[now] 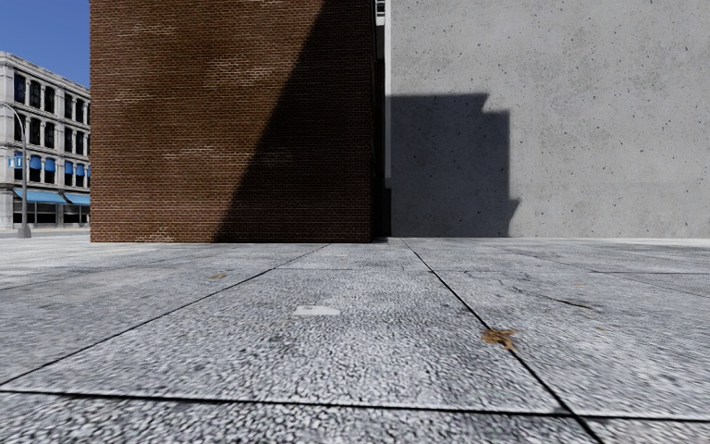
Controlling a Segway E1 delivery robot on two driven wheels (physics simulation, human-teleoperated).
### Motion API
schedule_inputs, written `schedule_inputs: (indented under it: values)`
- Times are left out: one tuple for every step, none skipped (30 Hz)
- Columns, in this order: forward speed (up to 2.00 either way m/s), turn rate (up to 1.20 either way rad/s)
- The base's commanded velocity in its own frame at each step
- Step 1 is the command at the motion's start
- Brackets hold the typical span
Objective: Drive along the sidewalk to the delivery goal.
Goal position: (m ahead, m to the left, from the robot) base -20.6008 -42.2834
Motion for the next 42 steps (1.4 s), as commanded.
schedule_inputs:
  values:
    - [0.00,0.00]
    - [0.00,0.00]
    - [0.00,0.00]
    - [0.00,0.00]
    - [0.00,0.07]
    - [0.00,0.19]
    - [0.00,0.27]
    - [0.00,0.27]
    - [0.00,0.30]
    - [0.03,0.33]
    - [0.03,0.33]
    - [0.07,0.40]
    - [0.09,0.45]
    - [0.10,0.46]
    - [0.10,0.46]
    - [0.10,0.47]
    - [0.10,0.54]
    - [0.11,0.60]
    - [0.11,0.60]
    - [0.11,0.62]
    - [0.19,0.62]
    - [0.19,0.62]
    - [0.25,0.63]
    - [0.31,0.66]
    - [0.36,0.71]
    - [0.36,0.71]
    - [0.43,0.72]
    - [0.46,0.72]
    - [0.48,0.72]
    - [0.48,0.72]
    - [0.49,0.72]
    - [0.53,0.73]
    - [0.60,0.73]
    - [0.60,0.73]
    - [0.66,0.73]
    - [0.69,0.73]
    - [0.69,0.73]
    - [0.72,0.73]
    - [0.73,0.73]
    - [0.74,0.75]
    - [0.74,0.75]
    - [0.77,0.77]
